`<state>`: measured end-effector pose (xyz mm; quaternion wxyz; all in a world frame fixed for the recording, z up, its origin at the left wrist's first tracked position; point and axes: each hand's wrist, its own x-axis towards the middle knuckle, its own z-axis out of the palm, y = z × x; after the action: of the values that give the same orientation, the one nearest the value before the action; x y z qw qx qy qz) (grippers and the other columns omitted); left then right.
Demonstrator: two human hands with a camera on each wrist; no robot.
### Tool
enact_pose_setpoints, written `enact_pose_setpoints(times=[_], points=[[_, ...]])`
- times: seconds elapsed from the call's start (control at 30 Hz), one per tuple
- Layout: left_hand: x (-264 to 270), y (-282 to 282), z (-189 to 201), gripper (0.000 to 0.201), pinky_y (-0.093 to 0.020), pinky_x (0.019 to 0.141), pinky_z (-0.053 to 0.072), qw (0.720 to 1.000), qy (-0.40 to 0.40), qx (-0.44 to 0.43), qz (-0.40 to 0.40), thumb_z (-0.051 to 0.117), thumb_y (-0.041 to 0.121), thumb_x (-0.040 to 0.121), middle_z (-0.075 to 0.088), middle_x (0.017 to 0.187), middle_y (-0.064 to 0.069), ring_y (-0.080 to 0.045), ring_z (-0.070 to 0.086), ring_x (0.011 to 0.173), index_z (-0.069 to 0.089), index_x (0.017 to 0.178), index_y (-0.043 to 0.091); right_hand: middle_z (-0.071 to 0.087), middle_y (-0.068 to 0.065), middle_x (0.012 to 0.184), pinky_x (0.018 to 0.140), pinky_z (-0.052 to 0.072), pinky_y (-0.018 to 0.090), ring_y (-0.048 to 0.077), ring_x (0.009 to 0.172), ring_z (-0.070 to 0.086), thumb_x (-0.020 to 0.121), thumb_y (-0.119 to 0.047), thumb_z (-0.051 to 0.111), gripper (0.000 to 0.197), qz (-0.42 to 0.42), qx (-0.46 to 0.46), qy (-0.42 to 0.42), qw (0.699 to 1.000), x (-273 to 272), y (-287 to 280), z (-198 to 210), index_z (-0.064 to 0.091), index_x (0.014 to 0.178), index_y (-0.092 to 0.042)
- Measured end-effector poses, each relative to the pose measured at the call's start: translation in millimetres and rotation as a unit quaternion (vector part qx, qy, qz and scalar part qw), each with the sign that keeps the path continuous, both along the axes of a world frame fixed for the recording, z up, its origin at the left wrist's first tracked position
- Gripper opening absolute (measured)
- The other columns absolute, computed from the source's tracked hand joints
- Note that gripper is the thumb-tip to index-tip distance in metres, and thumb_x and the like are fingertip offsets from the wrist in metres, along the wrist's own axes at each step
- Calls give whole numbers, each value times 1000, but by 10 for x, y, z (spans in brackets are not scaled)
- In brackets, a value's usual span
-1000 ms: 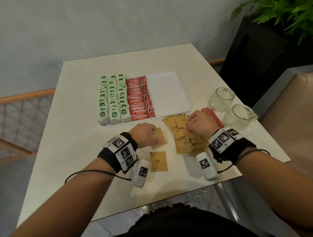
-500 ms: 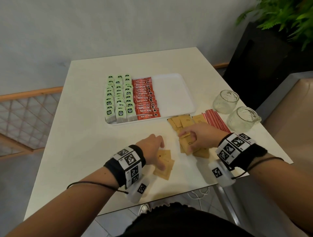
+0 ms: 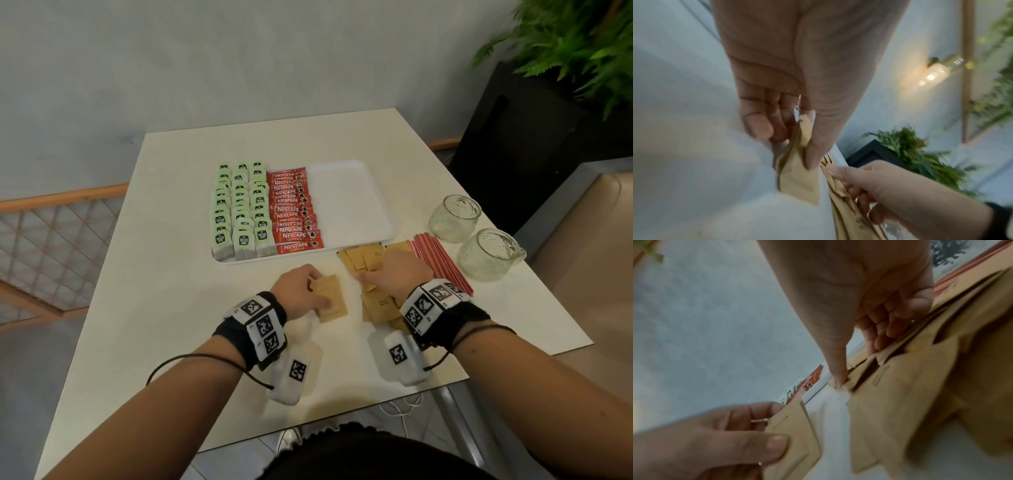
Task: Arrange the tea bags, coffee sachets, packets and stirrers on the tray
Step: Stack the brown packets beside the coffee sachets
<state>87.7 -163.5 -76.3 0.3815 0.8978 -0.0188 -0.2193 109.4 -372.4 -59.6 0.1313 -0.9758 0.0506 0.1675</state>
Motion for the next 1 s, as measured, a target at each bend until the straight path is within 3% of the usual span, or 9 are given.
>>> enact_pose_setpoints(times=[0.1,0.2,0.3,0.37,0.47,0.6,0.7,0.83,1.0], points=[[58,-3,-25,20,-40,81,59,990,17,-114,78,71,12,84,65,95,-8,-27,67,87,59,100,13,56,-1,60,48,37,26,15,55,54,76,-51,75,46,-26,87,35,995,44,-68,7,51,62,-15],[106,-20,14,16,-30,68,60,975,43,-192,105,64,8,91,64,91,-10,-21,66,75,57,105,5,67,-1,80,63,46,25,15,75,63,74,-24,83,21,-56,171,30,983,72,-145,-7,67,76,-9],[162,-13,-11,24,-24,56,53,963,42,-224,142,71,8,86,65,83,-8,-16,60,61,59,106,7,69,3,78,56,49,23,11,61,60,75,-10,81,21,-86,244,45,965,22,-214,-6,69,91,-4],[192,-7,-45,20,-24,54,49,952,49,-247,177,75,8,83,62,77,-6,-14,55,58,62,99,8,66,5,67,51,50,24,13,54,58,77,-16,80,21,-100,255,42,961,-2,-246,18,69,87,-1],[208,-30,-83,8,-23,55,46,937,63,-280,198,71,8,85,58,73,-4,-14,53,61,63,82,11,57,0,58,54,44,28,14,53,53,74,-55,76,49,-39,144,44,988,-29,-154,75,57,61,-11],[215,-84,-51,14,-25,61,53,914,87,-326,224,60,7,89,66,88,-9,-19,63,76,69,98,4,55,-2,65,51,39,26,12,60,54,67,-81,58,65,53,-21,42,997,-35,122,81,51,63,-17],[205,-91,-3,21,-28,69,58,914,95,-331,216,52,9,93,70,98,-10,-21,66,86,71,101,6,54,-3,65,48,35,25,11,60,53,70,-70,67,56,62,-12,57,996,15,191,58,50,64,-17],[209,-69,28,21,-28,63,53,916,96,-321,219,51,15,93,67,91,-11,-21,60,74,70,98,8,51,-4,61,47,33,24,11,56,50,66,-54,81,52,32,40,85,995,52,157,78,47,61,-15],[272,-32,7,21,-36,79,58,906,91,-345,227,46,19,100,75,98,-12,-24,69,86,59,111,7,46,2,63,47,36,22,15,54,43,75,-21,81,34,7,172,86,981,-6,84,82,48,65,-15]])
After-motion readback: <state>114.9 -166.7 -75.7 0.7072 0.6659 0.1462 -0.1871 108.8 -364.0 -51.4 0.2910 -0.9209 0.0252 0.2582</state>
